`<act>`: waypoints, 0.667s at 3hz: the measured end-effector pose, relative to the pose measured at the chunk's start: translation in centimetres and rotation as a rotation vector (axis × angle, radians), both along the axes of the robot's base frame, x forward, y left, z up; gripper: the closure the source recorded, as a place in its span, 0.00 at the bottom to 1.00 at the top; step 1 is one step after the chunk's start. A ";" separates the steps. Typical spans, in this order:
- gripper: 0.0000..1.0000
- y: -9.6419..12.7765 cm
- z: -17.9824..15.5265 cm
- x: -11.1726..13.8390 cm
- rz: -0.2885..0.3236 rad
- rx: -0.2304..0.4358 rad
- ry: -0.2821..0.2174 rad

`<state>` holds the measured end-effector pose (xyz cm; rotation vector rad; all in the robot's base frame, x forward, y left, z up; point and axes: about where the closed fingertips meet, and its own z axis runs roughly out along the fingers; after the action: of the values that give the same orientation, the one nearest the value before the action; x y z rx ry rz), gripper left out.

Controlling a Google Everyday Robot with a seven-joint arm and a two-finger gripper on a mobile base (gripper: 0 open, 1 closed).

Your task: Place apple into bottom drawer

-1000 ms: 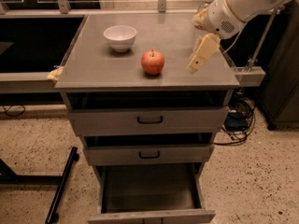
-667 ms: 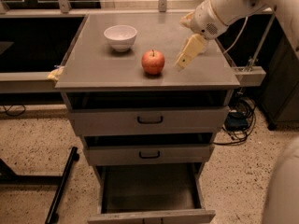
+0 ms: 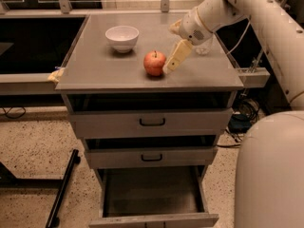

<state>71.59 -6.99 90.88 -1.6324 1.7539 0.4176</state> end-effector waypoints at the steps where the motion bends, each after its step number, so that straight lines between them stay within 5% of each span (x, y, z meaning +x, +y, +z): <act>1: 0.00 1.2 -1.5 0.9 0.015 0.001 0.026; 2: 0.00 2.2 -2.8 1.4 0.024 -0.006 0.052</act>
Offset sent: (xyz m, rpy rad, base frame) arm 0.0204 0.0274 -0.0379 -0.0158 0.0795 0.0294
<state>72.95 -4.82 88.11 -1.6618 1.7765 0.4705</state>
